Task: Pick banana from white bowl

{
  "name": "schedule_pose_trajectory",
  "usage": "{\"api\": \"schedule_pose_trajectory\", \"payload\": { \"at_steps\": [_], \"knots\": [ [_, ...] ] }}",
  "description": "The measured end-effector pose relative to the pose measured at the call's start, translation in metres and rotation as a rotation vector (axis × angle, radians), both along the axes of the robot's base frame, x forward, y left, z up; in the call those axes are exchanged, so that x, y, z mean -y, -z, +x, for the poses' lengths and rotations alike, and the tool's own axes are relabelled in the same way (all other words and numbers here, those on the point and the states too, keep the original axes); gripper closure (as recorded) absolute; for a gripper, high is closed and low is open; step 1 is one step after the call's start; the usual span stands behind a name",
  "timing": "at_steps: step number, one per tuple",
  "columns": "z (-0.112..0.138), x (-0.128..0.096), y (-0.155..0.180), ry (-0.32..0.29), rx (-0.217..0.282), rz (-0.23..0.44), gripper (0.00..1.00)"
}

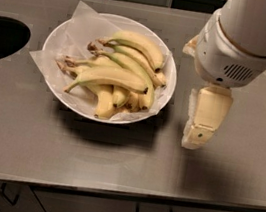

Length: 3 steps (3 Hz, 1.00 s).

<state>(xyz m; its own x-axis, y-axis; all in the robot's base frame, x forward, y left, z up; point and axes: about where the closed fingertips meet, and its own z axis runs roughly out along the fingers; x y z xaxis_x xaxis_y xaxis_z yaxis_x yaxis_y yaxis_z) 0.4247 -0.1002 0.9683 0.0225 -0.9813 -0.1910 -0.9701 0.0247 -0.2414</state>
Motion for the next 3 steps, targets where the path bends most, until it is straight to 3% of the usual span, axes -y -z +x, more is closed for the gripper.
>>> {"api": "schedule_pose_trajectory", "payload": {
  "at_steps": [2, 3],
  "knots": [
    [-0.009, -0.064, -0.048, -0.101, 0.104, 0.082, 0.0],
    [-0.015, -0.068, -0.059, -0.108, 0.132, 0.083, 0.0]
  ]
}}
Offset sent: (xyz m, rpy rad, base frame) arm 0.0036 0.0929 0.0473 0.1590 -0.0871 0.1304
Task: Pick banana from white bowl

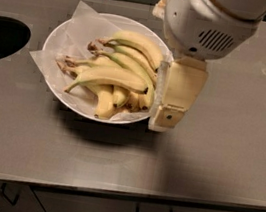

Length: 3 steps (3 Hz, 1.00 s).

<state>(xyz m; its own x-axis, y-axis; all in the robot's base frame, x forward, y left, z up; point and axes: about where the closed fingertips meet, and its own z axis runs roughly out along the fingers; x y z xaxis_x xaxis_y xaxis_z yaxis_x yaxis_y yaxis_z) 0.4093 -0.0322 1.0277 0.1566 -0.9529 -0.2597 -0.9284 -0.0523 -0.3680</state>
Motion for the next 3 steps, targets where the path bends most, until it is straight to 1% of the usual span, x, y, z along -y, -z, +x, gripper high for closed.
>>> {"api": "schedule_pose_trajectory", "payload": {
  "at_steps": [1, 2, 3],
  "knots": [
    [-0.003, -0.009, -0.008, 0.01, 0.011, 0.006, 0.0],
    [0.004, -0.023, 0.003, 0.036, -0.022, 0.004, 0.0],
    [0.021, -0.026, 0.029, 0.078, -0.072, 0.023, 0.0]
  ]
}}
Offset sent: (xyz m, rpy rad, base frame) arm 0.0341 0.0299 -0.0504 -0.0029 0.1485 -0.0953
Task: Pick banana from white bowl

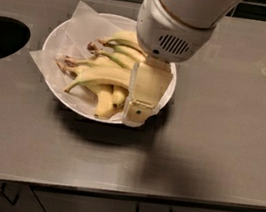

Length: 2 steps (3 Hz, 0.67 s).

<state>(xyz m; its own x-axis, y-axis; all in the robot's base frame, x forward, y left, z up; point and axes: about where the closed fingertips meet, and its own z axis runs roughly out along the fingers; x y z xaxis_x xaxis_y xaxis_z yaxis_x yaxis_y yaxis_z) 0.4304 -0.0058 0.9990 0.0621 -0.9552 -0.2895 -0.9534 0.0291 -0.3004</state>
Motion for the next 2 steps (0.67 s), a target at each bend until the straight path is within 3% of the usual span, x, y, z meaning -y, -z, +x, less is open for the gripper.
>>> {"api": "schedule_pose_trajectory", "payload": {
  "at_steps": [2],
  "knots": [
    [0.0005, -0.002, -0.0052, 0.024, 0.006, -0.004, 0.0]
  ]
}}
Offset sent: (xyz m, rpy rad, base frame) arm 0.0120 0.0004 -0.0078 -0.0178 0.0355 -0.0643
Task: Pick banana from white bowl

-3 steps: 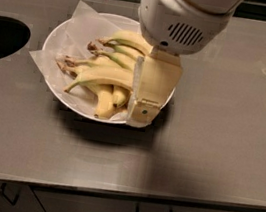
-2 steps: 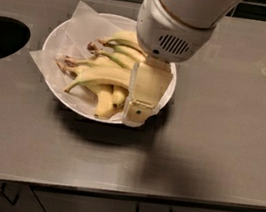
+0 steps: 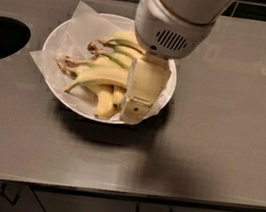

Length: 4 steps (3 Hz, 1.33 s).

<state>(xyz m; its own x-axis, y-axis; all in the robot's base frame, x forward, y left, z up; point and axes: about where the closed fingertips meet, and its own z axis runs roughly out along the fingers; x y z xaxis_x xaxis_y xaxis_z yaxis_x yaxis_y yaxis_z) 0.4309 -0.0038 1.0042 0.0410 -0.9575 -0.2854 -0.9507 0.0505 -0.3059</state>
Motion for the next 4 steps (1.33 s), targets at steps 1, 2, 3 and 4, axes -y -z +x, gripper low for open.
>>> {"api": "schedule_pose_trajectory", "payload": {
  "at_steps": [1, 2, 3, 4],
  "knots": [
    [0.005, 0.002, 0.003, 0.044, -0.002, 0.008, 0.0],
    [0.013, 0.005, 0.02, 0.066, -0.032, 0.019, 0.0],
    [0.021, 0.003, 0.036, 0.073, -0.057, 0.03, 0.0],
    [0.029, -0.004, 0.046, 0.065, -0.076, 0.024, 0.12]
  ]
}}
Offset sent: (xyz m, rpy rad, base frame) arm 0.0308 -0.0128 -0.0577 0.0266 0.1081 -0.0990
